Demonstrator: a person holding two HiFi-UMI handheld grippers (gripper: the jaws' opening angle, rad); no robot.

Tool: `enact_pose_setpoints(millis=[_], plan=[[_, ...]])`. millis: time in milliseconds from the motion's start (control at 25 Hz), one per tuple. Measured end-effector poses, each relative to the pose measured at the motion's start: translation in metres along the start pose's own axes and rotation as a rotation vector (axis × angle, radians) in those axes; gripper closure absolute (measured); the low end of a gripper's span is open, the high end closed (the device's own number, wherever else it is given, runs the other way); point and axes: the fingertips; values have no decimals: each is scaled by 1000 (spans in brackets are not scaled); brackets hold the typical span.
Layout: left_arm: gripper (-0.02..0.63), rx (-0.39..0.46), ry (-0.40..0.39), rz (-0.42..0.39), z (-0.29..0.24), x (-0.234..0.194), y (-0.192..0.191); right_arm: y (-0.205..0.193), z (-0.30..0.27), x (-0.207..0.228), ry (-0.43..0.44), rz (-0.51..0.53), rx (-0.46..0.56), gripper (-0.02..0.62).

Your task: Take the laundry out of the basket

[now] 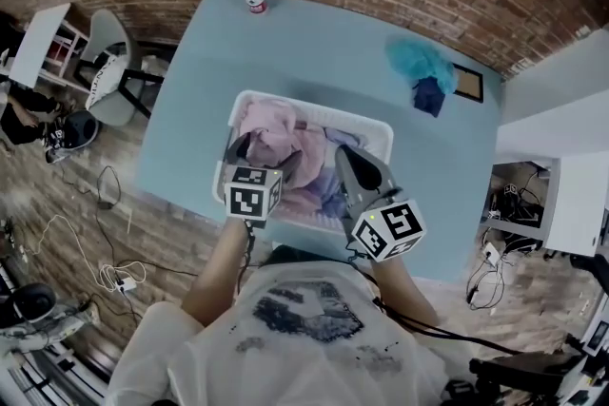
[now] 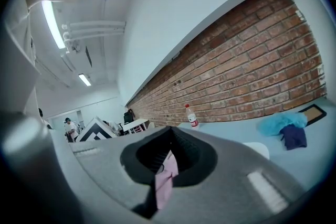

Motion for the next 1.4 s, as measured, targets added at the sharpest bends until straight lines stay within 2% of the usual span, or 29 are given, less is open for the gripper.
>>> enact_pose_setpoints(millis=[480, 640, 960, 1200, 1280, 1400], plan=[[132, -129, -19, 29, -45, -14, -15, -4, -12, 7, 22, -29, -12, 597], [132, -171, -20, -11, -61, -10, -28, -6, -14, 8, 23, -33, -18, 597], [132, -230, -28, -25, -89, -9, -53, -9, -12, 17, 8, -40, -29, 597], [133, -249, 3, -70, -105, -15, -64, -10, -8, 19, -3, -47, -31, 597], [158, -250, 15, -81, -107, -18, -65, -11, -7, 20, -5, -49, -33, 597], [253, -250, 39, -98, -103, -23, -60, -14, -6, 20, -5, -63, -31, 597]])
Point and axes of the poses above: the fingertips, and each gripper's own axes: z backward along the fingers, x to its right, y out of its top, and after that the axes turned 4 degrees about y, right-handed
